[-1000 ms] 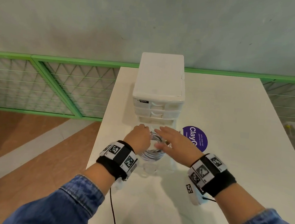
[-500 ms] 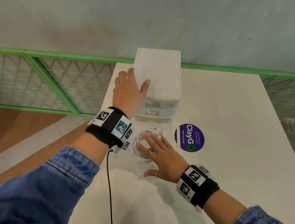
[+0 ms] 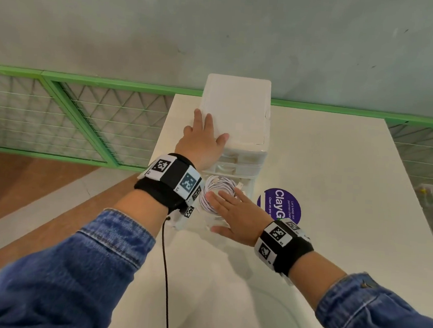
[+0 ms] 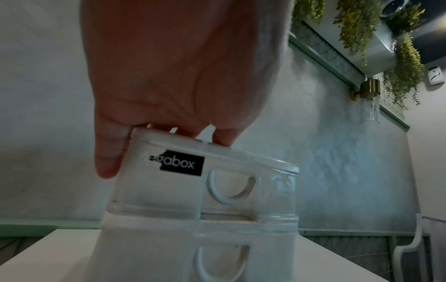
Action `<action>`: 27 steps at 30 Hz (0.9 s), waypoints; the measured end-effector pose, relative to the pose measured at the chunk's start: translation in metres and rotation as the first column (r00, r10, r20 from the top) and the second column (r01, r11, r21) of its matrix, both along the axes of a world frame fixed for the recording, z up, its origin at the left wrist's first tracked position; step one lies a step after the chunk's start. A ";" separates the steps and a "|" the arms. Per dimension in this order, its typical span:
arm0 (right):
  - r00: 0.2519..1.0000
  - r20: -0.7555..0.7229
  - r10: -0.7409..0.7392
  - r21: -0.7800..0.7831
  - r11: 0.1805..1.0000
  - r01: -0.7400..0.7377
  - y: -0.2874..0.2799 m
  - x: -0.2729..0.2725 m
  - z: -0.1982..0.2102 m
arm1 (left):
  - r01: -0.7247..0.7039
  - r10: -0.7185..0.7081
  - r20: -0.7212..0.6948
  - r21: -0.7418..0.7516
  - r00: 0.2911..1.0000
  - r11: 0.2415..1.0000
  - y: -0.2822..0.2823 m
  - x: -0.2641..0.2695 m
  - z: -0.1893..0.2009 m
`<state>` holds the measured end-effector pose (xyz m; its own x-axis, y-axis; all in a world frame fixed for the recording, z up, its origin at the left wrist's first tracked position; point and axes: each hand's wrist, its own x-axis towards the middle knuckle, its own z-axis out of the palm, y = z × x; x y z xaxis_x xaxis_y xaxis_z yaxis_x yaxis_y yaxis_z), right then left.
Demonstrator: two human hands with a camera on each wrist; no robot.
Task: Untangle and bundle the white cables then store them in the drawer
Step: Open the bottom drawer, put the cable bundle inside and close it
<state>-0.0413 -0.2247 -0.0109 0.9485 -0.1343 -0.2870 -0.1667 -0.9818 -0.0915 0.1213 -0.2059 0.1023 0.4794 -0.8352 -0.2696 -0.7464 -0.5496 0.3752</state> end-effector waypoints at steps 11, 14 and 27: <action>0.999 0.036 -0.027 -0.022 0.999 0.028 -0.023 0.018 -0.003 | 0.017 -0.017 0.007 0.045 1.000 0.999 -0.003 0.004 0.006; 0.986 0.110 -0.126 -0.002 0.992 0.127 -0.024 0.022 0.002 | 0.014 -0.014 0.004 0.046 1.000 0.999 -0.003 0.004 0.007; 0.632 0.526 -0.570 0.078 0.772 0.631 -0.017 0.025 -0.006 | 0.015 -0.015 0.015 0.032 1.000 0.999 -0.002 0.004 0.007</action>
<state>-0.0161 -0.2418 -0.0168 0.6438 -0.7250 0.2449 -0.6838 -0.6887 -0.2412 0.1252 -0.2074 0.1093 0.4709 -0.8334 -0.2893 -0.7602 -0.5497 0.3463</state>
